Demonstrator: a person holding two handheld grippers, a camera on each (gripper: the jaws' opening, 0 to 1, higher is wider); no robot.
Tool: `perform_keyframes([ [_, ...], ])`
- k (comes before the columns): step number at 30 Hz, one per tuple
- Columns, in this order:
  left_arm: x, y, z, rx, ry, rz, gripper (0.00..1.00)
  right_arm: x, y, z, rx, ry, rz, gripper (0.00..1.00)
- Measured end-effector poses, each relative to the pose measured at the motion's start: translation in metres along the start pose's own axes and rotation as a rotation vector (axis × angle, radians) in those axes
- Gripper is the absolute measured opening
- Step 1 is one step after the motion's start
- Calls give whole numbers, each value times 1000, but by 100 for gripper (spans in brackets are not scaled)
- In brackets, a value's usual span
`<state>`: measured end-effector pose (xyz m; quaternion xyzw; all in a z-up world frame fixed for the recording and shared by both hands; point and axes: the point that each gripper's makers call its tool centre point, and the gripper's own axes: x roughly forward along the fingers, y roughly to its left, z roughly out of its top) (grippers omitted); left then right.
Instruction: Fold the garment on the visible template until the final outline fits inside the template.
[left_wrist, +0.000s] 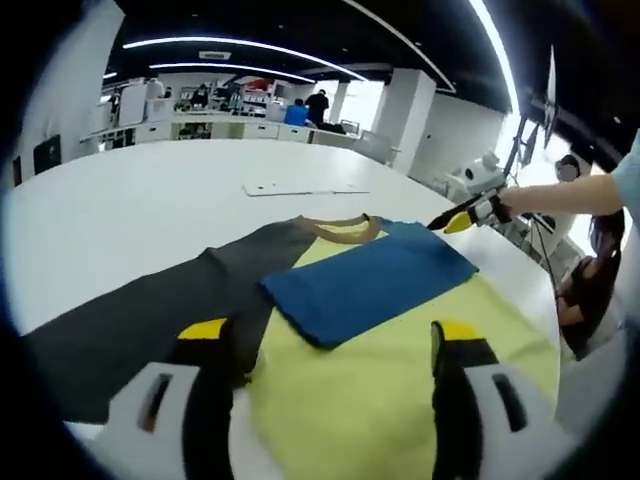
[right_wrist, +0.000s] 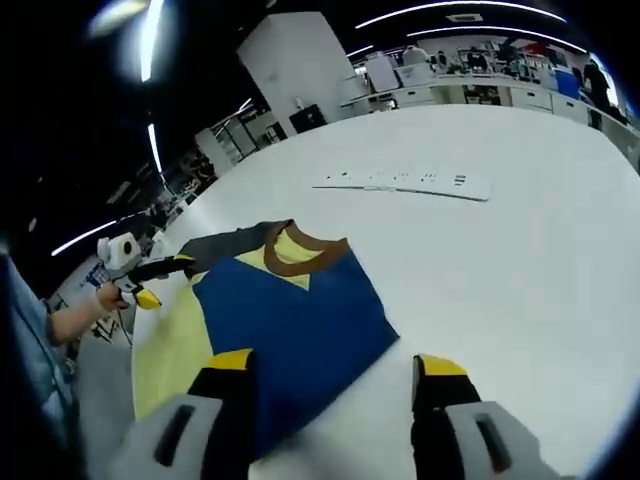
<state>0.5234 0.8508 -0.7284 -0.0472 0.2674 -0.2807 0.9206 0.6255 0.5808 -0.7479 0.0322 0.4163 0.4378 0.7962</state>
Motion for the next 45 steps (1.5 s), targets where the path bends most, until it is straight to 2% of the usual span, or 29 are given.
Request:
perform_keyframes([
  [3,-9,2,1,13,-11,-5,84,2,4,-1,32,-7,8,55],
  [7,-22,8,4,10,-39,16,81,5,7,-7,45,2,9,39],
  [14,-30,13,-2,1,-35,37,78,14,-7,-13,48,25,-42,0],
  [17,-31,14,-5,-8,-30,43,77,12,-8,-6,16,8,-49,0],
  [25,-30,12,-10,-18,-23,47,76,15,-39,23,-33,-32,-123,0],
  [32,-31,12,-15,-21,-13,49,76,17,-47,29,-53,-33,-171,0],
  [41,-35,10,-20,-29,-5,50,75,15,-41,30,-51,-41,-165,0],
  [45,-37,9,-21,-29,-5,50,75,10,-38,36,-39,-84,-148,0],
])
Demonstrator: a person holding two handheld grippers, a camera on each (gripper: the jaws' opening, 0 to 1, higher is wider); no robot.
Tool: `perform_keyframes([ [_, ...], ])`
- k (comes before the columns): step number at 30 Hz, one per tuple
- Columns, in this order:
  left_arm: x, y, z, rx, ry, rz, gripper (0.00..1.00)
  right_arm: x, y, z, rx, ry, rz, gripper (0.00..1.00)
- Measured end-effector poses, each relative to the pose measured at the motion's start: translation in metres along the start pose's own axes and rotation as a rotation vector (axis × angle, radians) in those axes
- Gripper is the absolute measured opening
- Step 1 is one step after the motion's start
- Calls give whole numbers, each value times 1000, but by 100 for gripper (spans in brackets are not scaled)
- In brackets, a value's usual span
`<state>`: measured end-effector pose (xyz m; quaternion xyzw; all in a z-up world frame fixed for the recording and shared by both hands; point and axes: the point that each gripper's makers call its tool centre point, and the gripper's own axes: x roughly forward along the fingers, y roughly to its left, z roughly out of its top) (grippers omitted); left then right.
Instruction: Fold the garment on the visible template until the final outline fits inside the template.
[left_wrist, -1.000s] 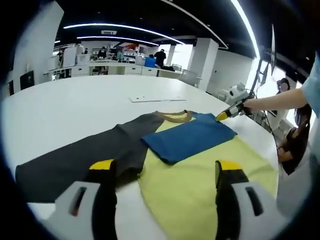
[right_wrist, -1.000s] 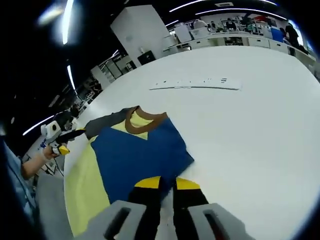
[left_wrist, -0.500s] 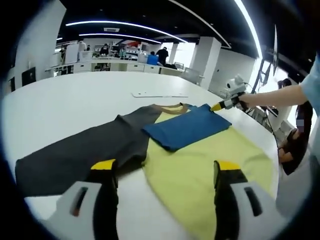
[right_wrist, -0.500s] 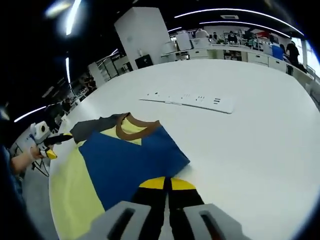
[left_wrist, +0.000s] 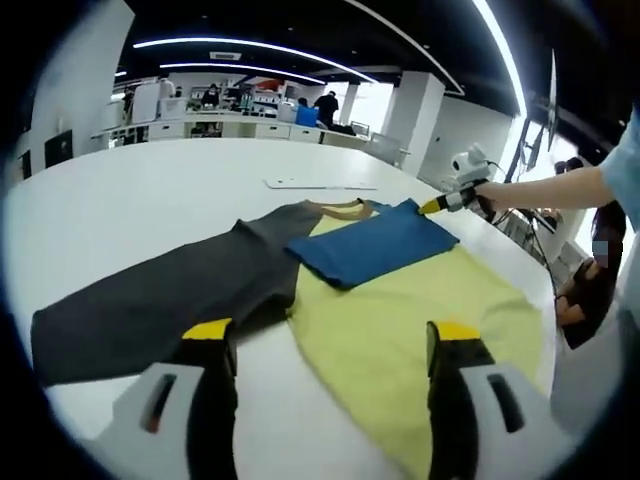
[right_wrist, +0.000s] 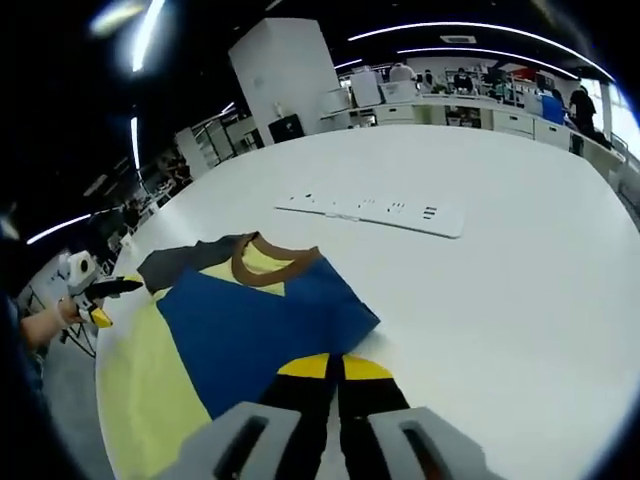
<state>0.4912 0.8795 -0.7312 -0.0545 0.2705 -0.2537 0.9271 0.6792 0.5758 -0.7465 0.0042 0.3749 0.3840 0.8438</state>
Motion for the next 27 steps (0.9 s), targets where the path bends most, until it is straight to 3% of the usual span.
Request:
perform_keyframes([
  [5,-4,-2,-1,1,2,-1,75,-13,9,1,1,-36,12,17],
  [9,-6,-4,-1,2,4,-3,75,-21,11,-4,-25,-47,9,44],
  [18,-10,-10,1,8,2,-19,76,-43,28,-32,-65,-32,24,70],
  [27,-11,-13,2,9,0,-26,76,-58,35,-45,-58,-34,27,72],
])
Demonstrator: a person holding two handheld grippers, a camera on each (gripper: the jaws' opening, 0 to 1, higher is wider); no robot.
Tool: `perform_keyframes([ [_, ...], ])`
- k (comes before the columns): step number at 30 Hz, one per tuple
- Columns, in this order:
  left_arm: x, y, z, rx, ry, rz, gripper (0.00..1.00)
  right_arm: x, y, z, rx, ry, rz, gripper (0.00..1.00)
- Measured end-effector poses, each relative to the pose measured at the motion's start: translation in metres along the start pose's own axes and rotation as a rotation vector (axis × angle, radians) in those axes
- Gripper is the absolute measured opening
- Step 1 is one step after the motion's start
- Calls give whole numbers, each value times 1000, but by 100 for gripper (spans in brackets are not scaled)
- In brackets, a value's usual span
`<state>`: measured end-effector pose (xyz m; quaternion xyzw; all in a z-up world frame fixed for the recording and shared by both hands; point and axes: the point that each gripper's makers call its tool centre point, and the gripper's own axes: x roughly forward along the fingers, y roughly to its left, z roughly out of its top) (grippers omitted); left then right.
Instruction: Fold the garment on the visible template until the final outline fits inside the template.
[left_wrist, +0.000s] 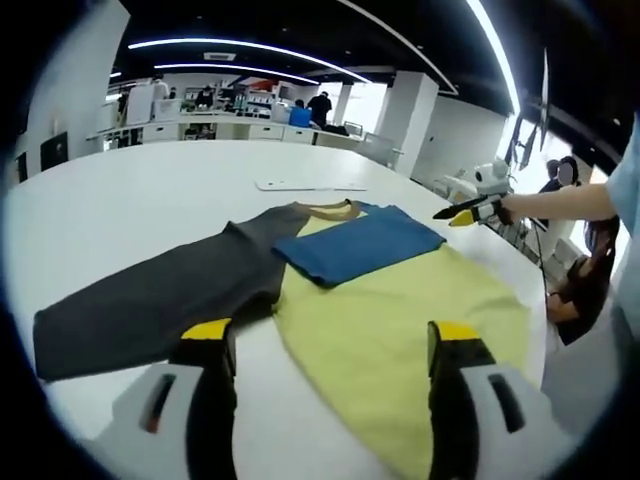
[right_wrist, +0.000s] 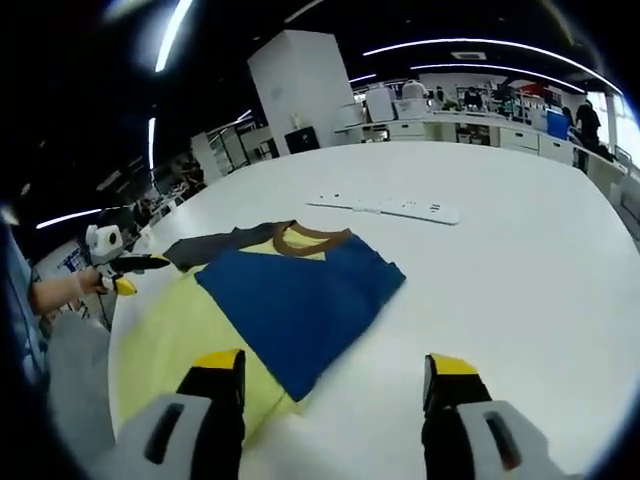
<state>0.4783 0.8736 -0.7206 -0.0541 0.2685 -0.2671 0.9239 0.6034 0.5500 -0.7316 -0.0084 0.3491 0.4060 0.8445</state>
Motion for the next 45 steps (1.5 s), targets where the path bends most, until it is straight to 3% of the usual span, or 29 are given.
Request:
perform_keyframes([
  [7,-2,-3,2,-5,-7,-3,76,-12,4,-16,-14,14,-31,64],
  [17,-5,-9,2,-4,-6,-12,75,-30,14,-55,-178,66,-110,56],
  [26,-6,-14,3,-11,-12,-21,75,-37,29,-77,-190,76,-102,52],
  [32,-7,-15,1,-33,-18,-25,75,-39,47,-87,-249,74,-91,48],
  [37,-7,-18,-2,-39,-12,-28,74,-38,63,-87,-208,46,-62,41],
  [45,-7,-19,-5,-49,-11,-29,74,-34,82,-93,-165,67,-20,22],
])
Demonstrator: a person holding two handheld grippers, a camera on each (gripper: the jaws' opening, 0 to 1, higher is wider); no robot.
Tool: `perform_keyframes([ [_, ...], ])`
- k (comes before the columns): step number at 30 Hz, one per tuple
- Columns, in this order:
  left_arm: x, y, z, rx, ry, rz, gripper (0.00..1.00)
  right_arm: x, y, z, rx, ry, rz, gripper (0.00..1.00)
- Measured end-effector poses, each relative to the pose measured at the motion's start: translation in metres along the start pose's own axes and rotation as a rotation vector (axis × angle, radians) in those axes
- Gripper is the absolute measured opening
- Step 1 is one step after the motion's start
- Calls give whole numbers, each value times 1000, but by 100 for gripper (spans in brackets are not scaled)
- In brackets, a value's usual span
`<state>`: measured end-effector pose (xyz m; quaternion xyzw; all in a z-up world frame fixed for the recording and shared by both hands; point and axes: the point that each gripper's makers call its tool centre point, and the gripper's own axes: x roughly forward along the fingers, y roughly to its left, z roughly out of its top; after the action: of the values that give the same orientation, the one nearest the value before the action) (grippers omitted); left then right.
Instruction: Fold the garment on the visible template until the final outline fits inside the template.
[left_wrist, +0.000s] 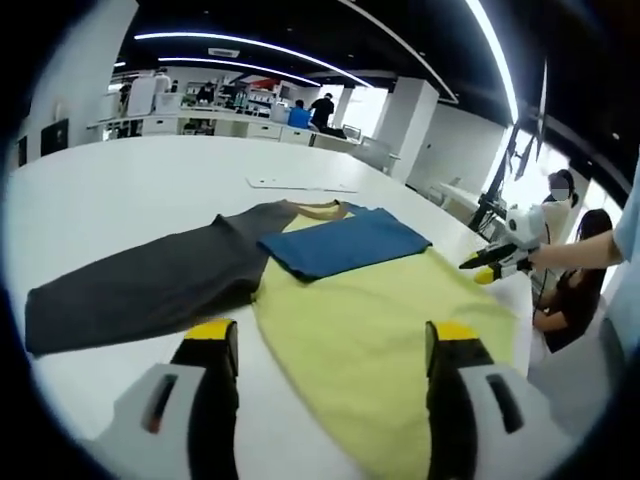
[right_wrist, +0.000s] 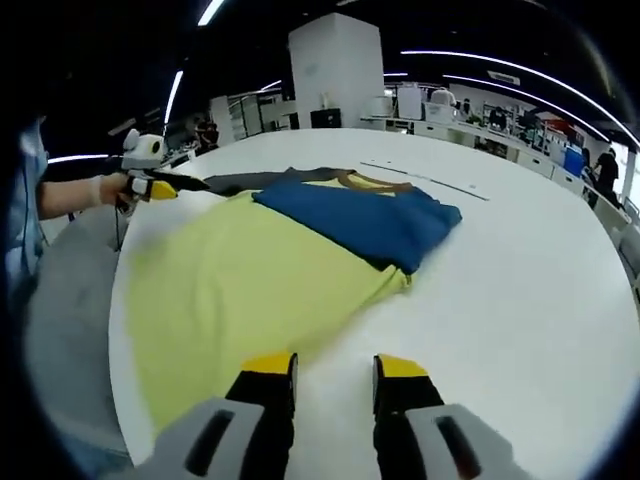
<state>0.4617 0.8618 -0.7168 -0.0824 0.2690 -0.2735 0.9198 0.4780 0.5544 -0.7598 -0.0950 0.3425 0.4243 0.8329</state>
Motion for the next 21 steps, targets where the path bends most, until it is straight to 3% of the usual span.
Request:
perform_keyframes([
  [5,0,1,-1,-2,-1,2,73,3,13,-1,103,6,60,5],
  [8,0,1,-2,-3,2,3,73,6,19,0,185,-2,95,1],
  [15,0,1,-4,-7,6,2,72,11,20,1,306,-26,126,5],
  [21,0,2,-6,-15,8,5,71,14,23,4,319,-35,133,4],
])
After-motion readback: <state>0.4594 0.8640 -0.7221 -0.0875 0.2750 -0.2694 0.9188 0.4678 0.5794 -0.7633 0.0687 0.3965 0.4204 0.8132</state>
